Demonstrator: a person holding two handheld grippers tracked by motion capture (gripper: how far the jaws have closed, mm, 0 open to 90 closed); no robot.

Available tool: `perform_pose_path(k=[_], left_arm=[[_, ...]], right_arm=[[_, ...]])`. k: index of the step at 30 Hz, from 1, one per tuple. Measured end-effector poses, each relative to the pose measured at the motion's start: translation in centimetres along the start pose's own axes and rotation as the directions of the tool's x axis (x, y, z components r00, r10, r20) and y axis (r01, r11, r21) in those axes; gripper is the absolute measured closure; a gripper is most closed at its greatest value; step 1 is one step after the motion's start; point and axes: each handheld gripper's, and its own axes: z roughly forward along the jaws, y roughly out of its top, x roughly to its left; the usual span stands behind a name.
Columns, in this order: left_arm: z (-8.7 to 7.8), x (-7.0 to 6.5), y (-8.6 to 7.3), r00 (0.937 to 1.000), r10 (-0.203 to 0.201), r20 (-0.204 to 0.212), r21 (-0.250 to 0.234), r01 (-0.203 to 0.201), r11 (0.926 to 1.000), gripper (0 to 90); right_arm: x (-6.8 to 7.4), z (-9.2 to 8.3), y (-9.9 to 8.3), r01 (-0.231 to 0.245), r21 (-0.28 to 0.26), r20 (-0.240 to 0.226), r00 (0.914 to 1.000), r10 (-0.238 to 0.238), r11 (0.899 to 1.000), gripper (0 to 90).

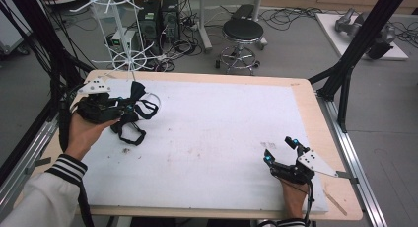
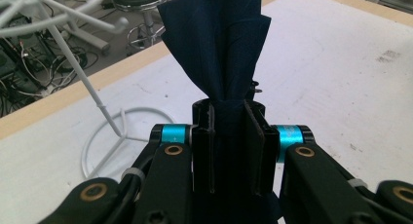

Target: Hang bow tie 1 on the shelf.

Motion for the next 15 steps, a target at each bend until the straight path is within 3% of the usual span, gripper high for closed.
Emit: perform_pose_path(k=[8,15], left_arm=[[-1.5,0.3,1.4,0.9997,0.01,-0.021,-0.036,-0.011,0.9993,75.3],[-2.0,0.6,2.4,0.9993,0.017,-0.035,-0.04,-0.018,0.999,75.4]], right_arm=[[0.0,0.0,0.0,0.001,0.001,0.0,1.0,-0.001,1.0,10.7],[0.0,0.0,0.0,0.005,0.0,0.001,1.0,-0.005,1.0,10.7]])
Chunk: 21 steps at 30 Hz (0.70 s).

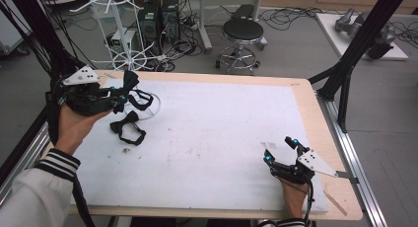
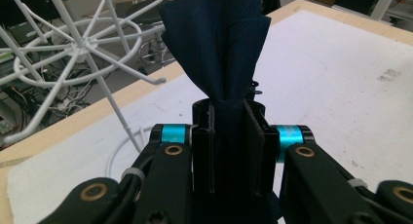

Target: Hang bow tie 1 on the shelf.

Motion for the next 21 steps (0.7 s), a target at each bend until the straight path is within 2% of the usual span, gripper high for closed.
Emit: perform_pose_path(k=[6,16,21], left_arm=[[-0.1,0.5,0.5,1.0,0.001,-0.004,0.008,-0.001,1.0,75.4],[-0.9,1.8,1.4,0.9991,-0.012,-0.041,0.002,0.012,0.9999,75.4],[-0.8,2.1,1.8,0.9985,0.0,-0.054,0.015,0.001,0.9999,75.4]], right_arm=[[0.0,0.0,0.0,-0.001,0.0,-0.001,1.0,0.001,1.0,10.7],[0.0,0.0,0.0,0.0,0.001,0.0,1.0,0.0,1.0,10.7],[0.0,0.0,0.0,-0.001,0.001,-0.001,1.0,0.001,1.0,10.7]])
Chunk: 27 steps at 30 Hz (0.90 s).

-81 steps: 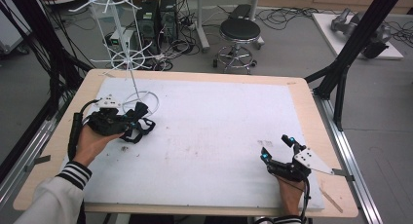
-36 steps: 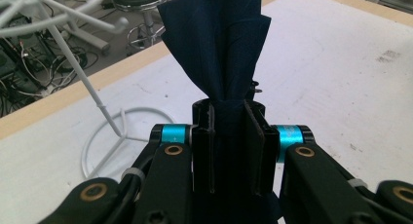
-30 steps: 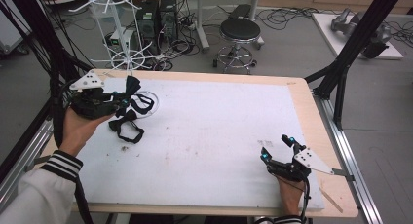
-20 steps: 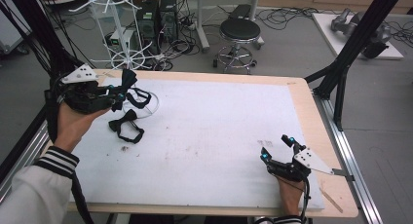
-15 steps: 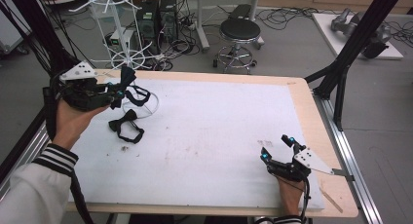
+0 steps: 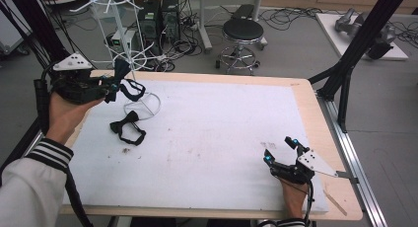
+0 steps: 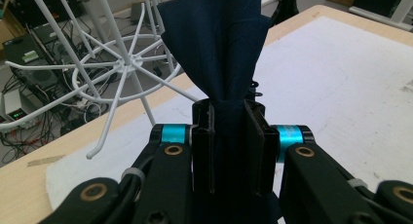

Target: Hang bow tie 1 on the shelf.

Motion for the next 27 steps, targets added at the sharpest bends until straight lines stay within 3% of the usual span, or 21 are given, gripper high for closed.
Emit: perform_pose_path(k=[27], left_arm=[[2.0,1.3,1.2,0.9975,0.008,-0.07,0.037,-0.006,0.9993,75.3]], right_arm=[[0.0,0.0,0.0,0.006,-0.002,0.0,1.0,-0.006,1.0,10.7]])
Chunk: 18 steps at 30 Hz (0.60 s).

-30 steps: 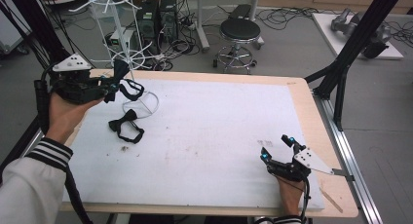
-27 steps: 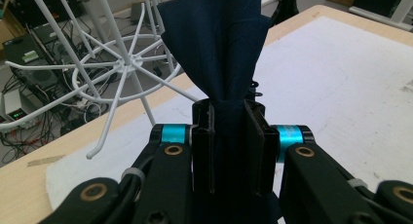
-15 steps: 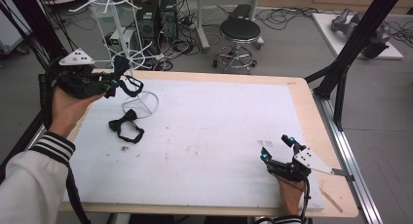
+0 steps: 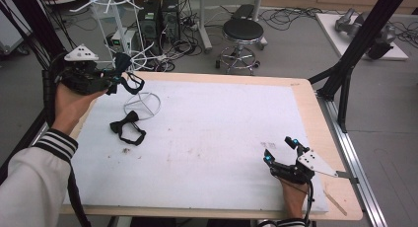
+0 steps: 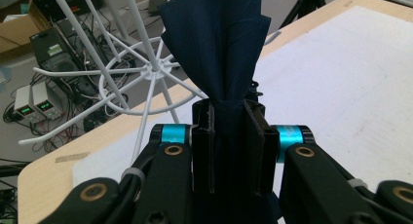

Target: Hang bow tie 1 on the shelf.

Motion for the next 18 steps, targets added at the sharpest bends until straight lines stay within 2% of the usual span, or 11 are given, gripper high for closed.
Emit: perform_pose_path(k=[9,18], left_arm=[[0.6,0.2,0.1,0.9998,0.011,-0.018,0.014,-0.011,0.9999,75.3],[1.1,0.3,0.2,0.9993,0.002,-0.038,0.018,-0.001,0.9998,75.3]], right_arm=[[0.0,0.0,0.0,0.003,0.001,-0.001,1.0,-0.003,1.0,10.7],[0.0,0.0,0.0,0.004,0.0,0.0,1.0,-0.004,1.0,10.6]])
